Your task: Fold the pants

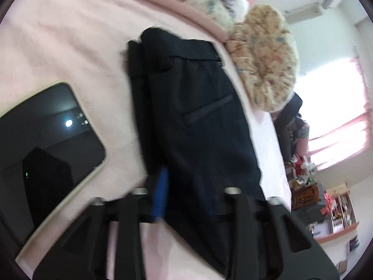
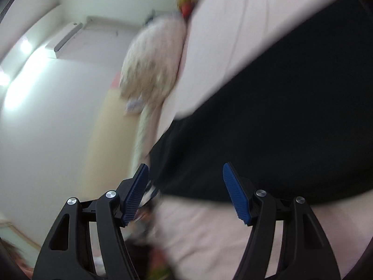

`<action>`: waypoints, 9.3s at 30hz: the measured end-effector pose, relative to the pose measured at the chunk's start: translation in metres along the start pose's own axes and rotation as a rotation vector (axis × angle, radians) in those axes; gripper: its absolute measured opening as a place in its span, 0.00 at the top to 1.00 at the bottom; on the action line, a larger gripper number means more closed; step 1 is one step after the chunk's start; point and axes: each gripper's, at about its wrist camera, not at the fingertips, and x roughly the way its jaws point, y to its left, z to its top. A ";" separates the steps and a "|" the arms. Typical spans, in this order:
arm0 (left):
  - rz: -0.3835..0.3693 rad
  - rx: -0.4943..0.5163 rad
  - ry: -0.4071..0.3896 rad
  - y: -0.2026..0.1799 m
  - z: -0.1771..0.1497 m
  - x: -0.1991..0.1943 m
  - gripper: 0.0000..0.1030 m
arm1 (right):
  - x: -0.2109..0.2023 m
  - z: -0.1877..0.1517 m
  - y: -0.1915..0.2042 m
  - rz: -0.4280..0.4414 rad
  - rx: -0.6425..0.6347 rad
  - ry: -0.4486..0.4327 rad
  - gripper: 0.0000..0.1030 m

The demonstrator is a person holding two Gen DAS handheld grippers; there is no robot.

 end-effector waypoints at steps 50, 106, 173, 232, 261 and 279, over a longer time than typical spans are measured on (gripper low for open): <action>-0.318 0.465 0.039 -0.071 -0.125 0.033 0.02 | 0.138 0.000 0.156 -0.595 -0.796 0.057 0.69; -0.338 0.460 0.053 -0.072 -0.124 0.036 0.02 | 0.135 0.085 0.068 -0.911 -0.623 -0.057 1.00; -0.333 0.453 0.052 -0.068 -0.127 0.035 0.02 | -0.195 -0.030 0.026 -0.303 -0.112 -0.899 0.87; -0.332 0.453 0.052 -0.068 -0.128 0.035 0.02 | 0.177 -0.092 0.118 -0.625 -0.772 -0.113 0.87; -0.347 0.308 0.069 -0.043 -0.096 -0.012 0.02 | 0.190 -0.108 0.128 -0.580 -0.804 -0.042 0.63; -0.162 0.044 0.180 -0.002 0.052 -0.029 0.02 | 0.065 -0.140 0.097 -0.348 -0.725 -0.186 0.30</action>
